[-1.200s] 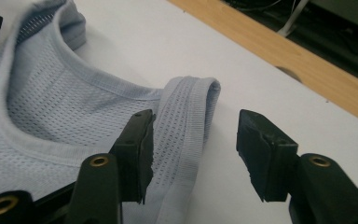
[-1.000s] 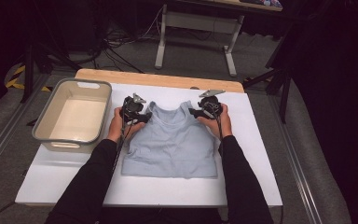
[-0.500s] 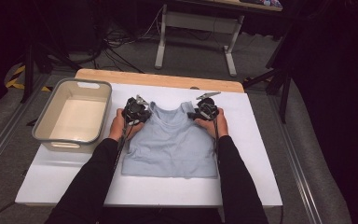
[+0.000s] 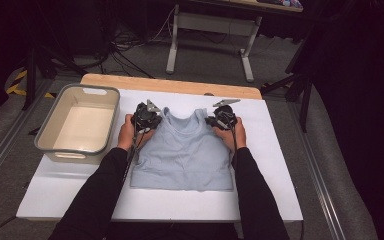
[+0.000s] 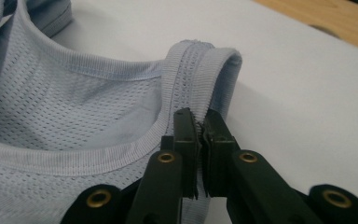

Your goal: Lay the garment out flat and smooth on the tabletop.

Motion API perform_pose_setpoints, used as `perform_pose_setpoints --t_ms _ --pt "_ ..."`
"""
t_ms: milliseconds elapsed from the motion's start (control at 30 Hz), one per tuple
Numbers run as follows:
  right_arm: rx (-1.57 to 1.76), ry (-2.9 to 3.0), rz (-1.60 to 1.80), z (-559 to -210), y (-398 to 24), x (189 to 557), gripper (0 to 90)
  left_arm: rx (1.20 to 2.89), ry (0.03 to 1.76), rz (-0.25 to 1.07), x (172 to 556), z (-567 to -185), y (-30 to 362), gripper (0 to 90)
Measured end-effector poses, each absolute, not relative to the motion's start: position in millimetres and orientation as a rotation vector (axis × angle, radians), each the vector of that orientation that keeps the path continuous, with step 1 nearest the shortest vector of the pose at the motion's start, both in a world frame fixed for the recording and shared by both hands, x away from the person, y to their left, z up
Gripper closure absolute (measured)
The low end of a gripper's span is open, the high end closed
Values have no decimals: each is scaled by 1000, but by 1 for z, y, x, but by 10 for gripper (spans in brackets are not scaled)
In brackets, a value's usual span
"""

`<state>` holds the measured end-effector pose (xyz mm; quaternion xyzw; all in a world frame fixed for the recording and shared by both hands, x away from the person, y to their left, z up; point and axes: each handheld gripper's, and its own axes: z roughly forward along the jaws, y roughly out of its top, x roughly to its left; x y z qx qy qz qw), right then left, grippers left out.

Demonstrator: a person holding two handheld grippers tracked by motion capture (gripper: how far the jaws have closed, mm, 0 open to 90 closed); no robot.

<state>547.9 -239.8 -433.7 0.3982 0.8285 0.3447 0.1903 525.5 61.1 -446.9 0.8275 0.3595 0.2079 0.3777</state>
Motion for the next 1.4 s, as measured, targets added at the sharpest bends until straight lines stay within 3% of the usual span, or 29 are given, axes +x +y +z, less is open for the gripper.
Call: perform_pose_setpoints --t_ms 900,1067,1133,1200,1400 --pt "1024 1996 1078 -384 -240 505 866 1928 923 739 499 -379 68 864" --pt "1058 1968 1078 -382 -242 503 861 1954 894 760 502 -382 54 815" --pt "1068 1973 1053 -385 -242 505 858 1954 909 766 503 -384 52 734" --pt "1080 1978 1033 -387 -243 506 852 1939 921 749 503 -386 53 711" --pt "1110 2003 905 -401 -243 510 635 1964 908 722 499 -393 55 657"
